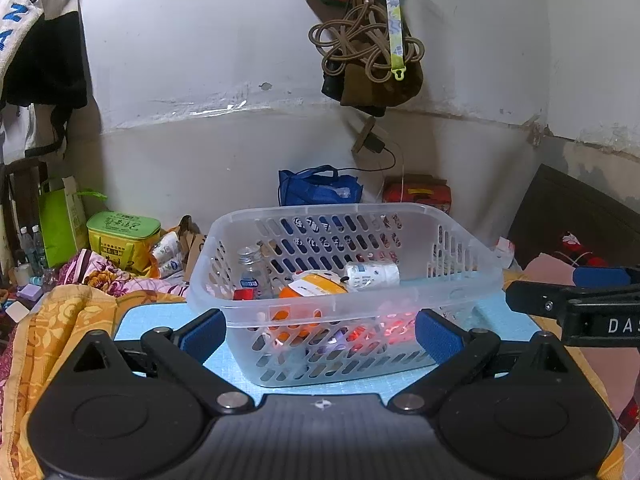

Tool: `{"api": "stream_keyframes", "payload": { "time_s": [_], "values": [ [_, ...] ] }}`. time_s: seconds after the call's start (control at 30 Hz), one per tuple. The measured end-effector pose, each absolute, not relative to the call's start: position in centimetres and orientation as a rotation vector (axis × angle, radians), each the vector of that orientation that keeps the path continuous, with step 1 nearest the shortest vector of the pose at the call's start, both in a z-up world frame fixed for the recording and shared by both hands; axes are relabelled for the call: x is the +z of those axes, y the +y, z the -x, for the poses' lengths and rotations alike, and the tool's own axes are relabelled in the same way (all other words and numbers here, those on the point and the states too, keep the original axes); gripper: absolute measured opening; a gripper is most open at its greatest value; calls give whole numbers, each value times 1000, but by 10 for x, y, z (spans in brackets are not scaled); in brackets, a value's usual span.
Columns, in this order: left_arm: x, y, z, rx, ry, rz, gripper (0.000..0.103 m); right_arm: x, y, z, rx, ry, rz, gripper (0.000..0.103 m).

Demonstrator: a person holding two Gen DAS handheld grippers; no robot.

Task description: Organize objects

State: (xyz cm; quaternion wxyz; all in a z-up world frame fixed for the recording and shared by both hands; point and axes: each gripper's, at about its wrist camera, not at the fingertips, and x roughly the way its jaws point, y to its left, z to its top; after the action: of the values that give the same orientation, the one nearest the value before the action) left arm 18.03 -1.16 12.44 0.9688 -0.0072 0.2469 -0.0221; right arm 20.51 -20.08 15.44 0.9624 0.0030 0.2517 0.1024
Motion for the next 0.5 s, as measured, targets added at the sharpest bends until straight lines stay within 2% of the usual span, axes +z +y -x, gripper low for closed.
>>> {"api": "stream_keyframes", "payload": {
  "time_s": [0.5],
  "values": [
    [121, -8, -183, -53, 509, 27, 102, 154, -199, -207, 207, 513, 3, 103]
  ]
}}
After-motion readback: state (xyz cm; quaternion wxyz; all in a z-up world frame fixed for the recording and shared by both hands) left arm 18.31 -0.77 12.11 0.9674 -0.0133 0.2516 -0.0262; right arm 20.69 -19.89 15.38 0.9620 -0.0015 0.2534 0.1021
